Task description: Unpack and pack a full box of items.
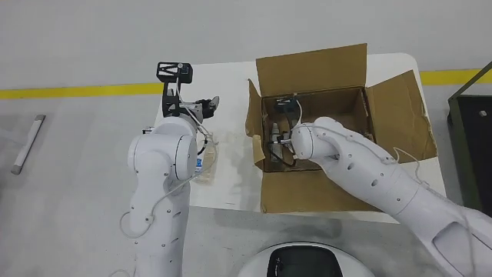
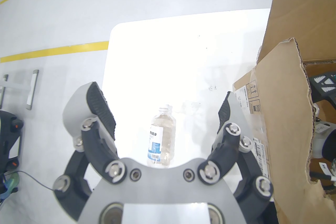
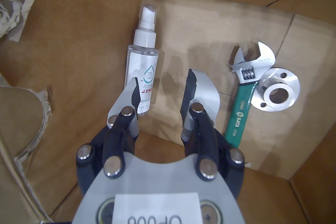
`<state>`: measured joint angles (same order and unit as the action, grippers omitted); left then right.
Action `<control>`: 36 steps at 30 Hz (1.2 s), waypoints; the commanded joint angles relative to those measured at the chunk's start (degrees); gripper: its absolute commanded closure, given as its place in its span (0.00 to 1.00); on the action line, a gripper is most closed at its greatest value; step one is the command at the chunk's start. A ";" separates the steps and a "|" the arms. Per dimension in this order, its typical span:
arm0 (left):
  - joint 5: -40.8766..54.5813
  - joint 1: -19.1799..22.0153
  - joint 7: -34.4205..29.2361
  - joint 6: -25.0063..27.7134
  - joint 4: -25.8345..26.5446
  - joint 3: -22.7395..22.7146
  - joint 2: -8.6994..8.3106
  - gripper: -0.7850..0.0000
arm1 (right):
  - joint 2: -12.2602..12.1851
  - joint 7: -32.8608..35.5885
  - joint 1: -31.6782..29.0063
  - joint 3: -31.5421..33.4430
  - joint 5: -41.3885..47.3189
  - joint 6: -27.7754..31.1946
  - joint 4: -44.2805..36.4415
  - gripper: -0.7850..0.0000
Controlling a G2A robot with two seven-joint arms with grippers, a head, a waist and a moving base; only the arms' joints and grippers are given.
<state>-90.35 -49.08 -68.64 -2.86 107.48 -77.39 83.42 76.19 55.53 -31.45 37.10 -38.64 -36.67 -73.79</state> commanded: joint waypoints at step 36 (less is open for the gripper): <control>0.00 0.00 0.00 0.00 0.00 0.00 0.00 0.00 | 5.47 6.85 3.11 -2.55 -6.33 -5.24 9.79 0.20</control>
<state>-90.35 -49.08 -68.64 -2.86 107.48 -77.39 83.42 81.86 62.36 -28.08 33.97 -44.66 -41.87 -63.51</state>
